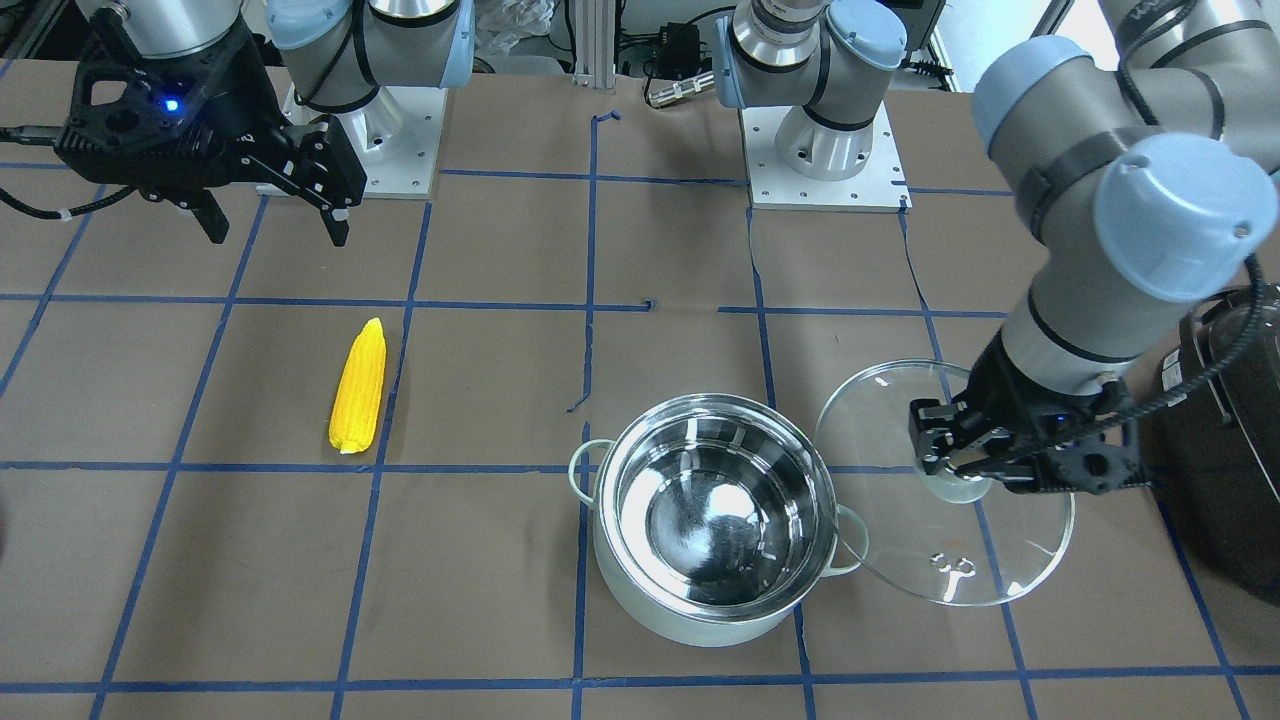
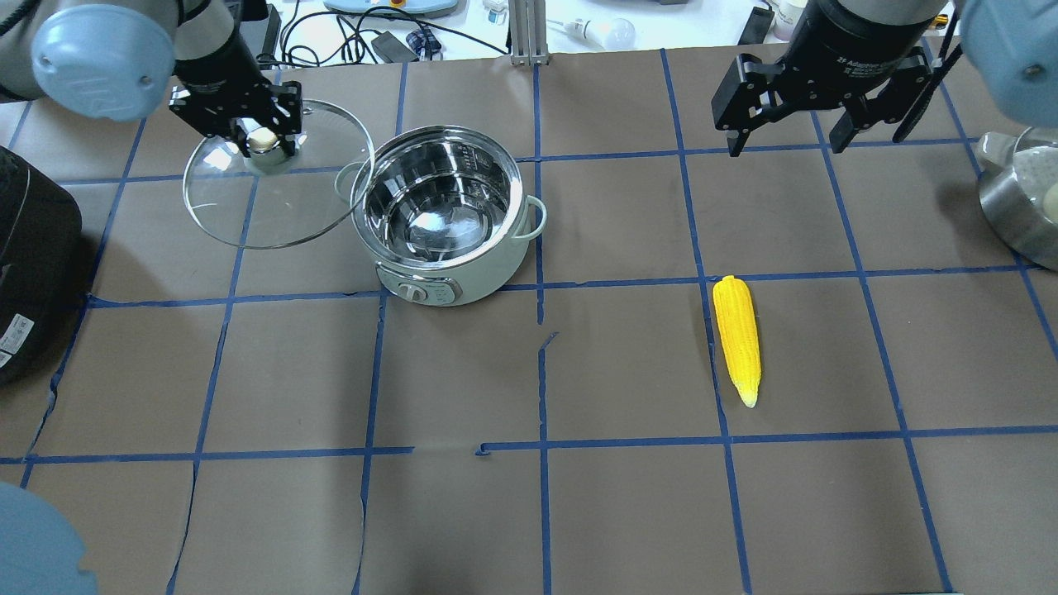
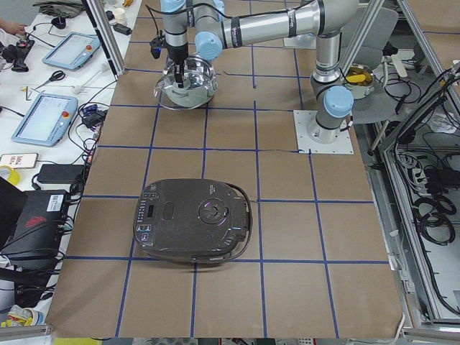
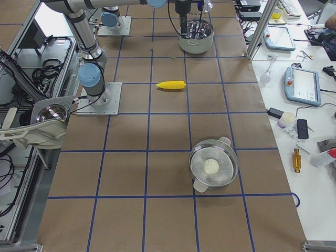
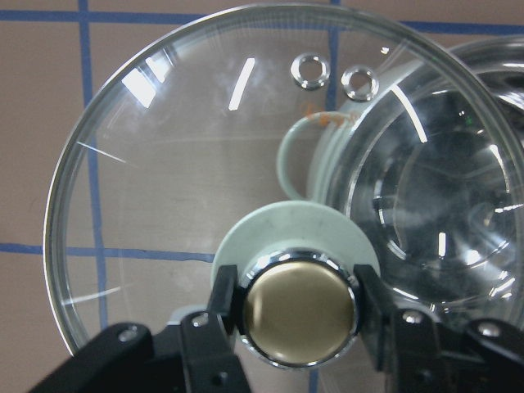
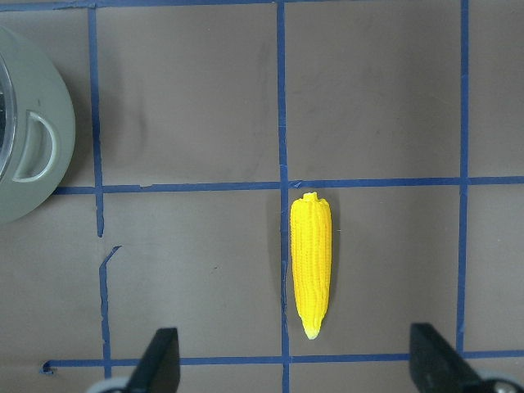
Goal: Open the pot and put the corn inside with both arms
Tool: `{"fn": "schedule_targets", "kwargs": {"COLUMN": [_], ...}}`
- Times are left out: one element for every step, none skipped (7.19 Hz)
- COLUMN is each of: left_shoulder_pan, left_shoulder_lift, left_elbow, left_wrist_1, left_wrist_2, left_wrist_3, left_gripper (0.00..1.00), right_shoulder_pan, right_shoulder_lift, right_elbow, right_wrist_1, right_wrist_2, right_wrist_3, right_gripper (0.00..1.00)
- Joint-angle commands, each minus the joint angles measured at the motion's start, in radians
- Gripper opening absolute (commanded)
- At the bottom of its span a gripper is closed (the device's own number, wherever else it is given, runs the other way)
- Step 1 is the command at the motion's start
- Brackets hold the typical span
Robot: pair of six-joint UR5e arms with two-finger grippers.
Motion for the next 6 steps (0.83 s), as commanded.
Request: {"fn": "schedule_targets", "kwargs": {"left_shoulder_pan": [0.104, 0.139, 0.176, 0.23, 0.244, 0.244], "left_shoulder_lift": [-0.024, -0.035, -0.052, -0.056, -0.058, -0.061], "left_elbow": [-0.007, -0.039, -0.111, -0.195, -0.263, -0.289], "left_wrist_1": [0.018, 0.042, 0.17, 0.297, 0.318, 0.329], "left_wrist_2": [0.0, -0.044, -0.055, -0.06, -0.057, -0.051], "left_wrist_3": [0.146, 0.189, 0.293, 0.358, 0.351, 0.334], "left_gripper": [0.21, 0.19, 0.19, 0.19, 0.17, 0.16], "right_shoulder_pan": [0.0, -0.002, 0.0, 0.002, 0.003, 0.0], "right_shoulder_lift": [0.001, 0.001, 0.007, 0.012, 0.013, 0.015], "right_elbow": [0.0, 0.0, -0.009, -0.009, -0.012, -0.011], "right_wrist_1": [0.0, -0.003, -0.002, -0.003, -0.006, -0.005], "right_wrist_2": [0.0, -0.001, -0.012, -0.015, -0.011, -0.021], "right_wrist_3": [0.0, -0.002, 0.0, -0.002, 0.007, 0.0], "right_gripper": [1.0, 1.0, 1.0, 1.0, 1.0, 1.0]}}
